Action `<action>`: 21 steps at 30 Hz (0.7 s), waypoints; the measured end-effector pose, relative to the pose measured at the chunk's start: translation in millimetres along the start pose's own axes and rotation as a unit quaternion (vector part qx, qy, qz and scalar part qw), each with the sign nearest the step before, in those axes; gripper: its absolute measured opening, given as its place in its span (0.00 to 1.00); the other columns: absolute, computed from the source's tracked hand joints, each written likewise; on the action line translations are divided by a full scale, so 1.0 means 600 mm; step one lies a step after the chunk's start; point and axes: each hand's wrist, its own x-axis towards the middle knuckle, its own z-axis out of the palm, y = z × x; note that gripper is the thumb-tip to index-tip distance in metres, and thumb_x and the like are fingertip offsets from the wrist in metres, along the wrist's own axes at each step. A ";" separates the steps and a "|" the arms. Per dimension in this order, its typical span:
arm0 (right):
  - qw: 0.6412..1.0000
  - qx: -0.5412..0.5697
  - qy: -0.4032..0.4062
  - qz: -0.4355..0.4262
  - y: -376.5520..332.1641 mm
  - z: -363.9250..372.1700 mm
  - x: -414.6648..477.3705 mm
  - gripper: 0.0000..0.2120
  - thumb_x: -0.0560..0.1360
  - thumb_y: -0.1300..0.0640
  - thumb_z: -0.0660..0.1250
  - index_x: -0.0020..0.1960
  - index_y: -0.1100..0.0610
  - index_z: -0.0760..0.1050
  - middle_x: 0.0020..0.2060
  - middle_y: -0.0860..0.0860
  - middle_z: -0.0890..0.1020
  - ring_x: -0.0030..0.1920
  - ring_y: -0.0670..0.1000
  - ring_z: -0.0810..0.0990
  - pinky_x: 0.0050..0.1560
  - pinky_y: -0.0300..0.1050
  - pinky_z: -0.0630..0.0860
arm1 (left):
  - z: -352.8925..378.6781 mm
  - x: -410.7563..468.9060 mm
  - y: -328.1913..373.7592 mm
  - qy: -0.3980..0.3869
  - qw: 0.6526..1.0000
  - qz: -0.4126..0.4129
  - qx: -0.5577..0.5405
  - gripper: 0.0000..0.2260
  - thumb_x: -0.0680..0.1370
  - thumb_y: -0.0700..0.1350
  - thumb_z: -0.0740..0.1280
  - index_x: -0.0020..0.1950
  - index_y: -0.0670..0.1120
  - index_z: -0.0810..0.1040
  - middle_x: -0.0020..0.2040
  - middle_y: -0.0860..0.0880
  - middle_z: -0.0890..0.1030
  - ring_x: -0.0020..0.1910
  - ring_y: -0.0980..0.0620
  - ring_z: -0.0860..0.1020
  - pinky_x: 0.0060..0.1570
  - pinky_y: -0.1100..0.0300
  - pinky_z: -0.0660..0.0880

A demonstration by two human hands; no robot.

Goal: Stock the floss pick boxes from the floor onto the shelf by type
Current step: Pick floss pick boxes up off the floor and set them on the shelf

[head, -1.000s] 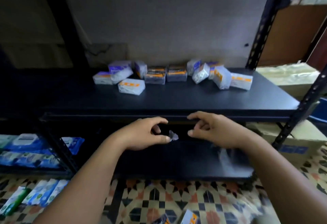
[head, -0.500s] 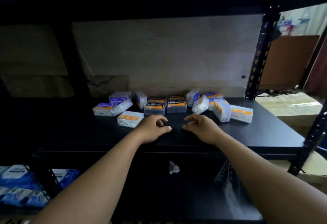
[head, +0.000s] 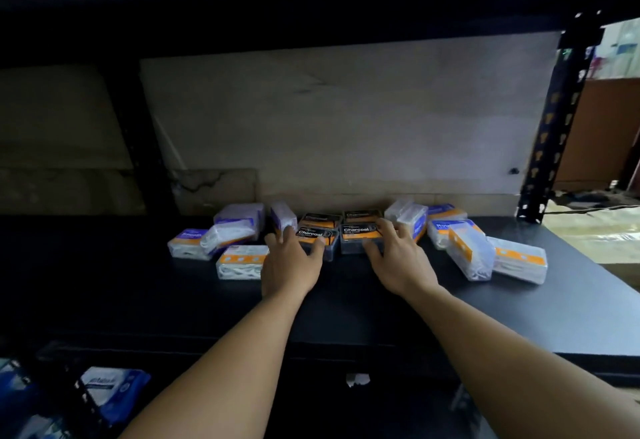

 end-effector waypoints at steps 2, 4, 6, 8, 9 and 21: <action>1.000 -0.003 -0.010 0.007 0.001 0.007 0.015 0.28 0.80 0.37 0.55 0.76 0.46 0.56 0.72 0.56 0.66 0.64 0.64 0.74 0.56 0.57 0.75 | 0.005 0.009 0.000 0.002 1.000 -0.013 0.015 0.30 0.78 0.68 0.57 0.70 0.47 0.67 0.66 0.42 0.66 0.57 0.38 0.77 0.43 0.53 0.68; 1.000 -0.011 -0.018 0.011 0.003 0.012 0.026 0.30 0.79 0.35 0.55 0.77 0.46 0.55 0.72 0.57 0.67 0.66 0.63 0.72 0.58 0.58 0.74 | 0.011 0.019 0.000 0.001 0.999 -0.019 0.025 0.32 0.77 0.70 0.57 0.69 0.46 0.68 0.66 0.42 0.68 0.59 0.37 0.76 0.43 0.53 0.68; 0.999 -0.028 -0.034 0.006 0.006 0.019 0.032 0.31 0.78 0.33 0.53 0.77 0.46 0.57 0.75 0.55 0.64 0.70 0.62 0.69 0.62 0.58 0.73 | 0.016 0.026 0.000 0.006 0.999 -0.023 0.034 0.34 0.75 0.71 0.58 0.67 0.45 0.71 0.64 0.42 0.72 0.60 0.38 0.76 0.46 0.52 0.69; 0.998 -0.039 -0.042 0.003 0.008 0.020 0.034 0.30 0.78 0.32 0.53 0.74 0.46 0.63 0.76 0.54 0.63 0.70 0.60 0.69 0.63 0.57 0.73 | 0.018 0.031 -0.002 0.010 0.999 -0.024 0.027 0.35 0.73 0.72 0.59 0.65 0.45 0.73 0.62 0.43 0.75 0.60 0.39 0.76 0.47 0.51 0.71; 0.999 -0.038 -0.038 0.002 0.008 0.019 0.033 0.28 0.78 0.33 0.54 0.71 0.47 0.66 0.74 0.54 0.65 0.68 0.60 0.71 0.60 0.56 0.74 | 0.018 0.030 -0.003 0.010 1.000 -0.021 0.016 0.35 0.72 0.73 0.61 0.64 0.44 0.73 0.60 0.43 0.77 0.59 0.39 0.77 0.46 0.52 0.72; 0.999 0.019 -0.046 0.014 0.004 0.000 0.012 0.41 0.70 0.28 0.65 0.74 0.52 0.65 0.70 0.53 0.66 0.68 0.56 0.71 0.65 0.51 0.71 | -0.002 0.014 -0.017 -0.008 0.962 0.029 -0.270 0.29 0.69 0.46 0.77 0.67 0.55 0.70 0.53 0.58 0.79 0.51 0.56 0.79 0.47 0.61 0.73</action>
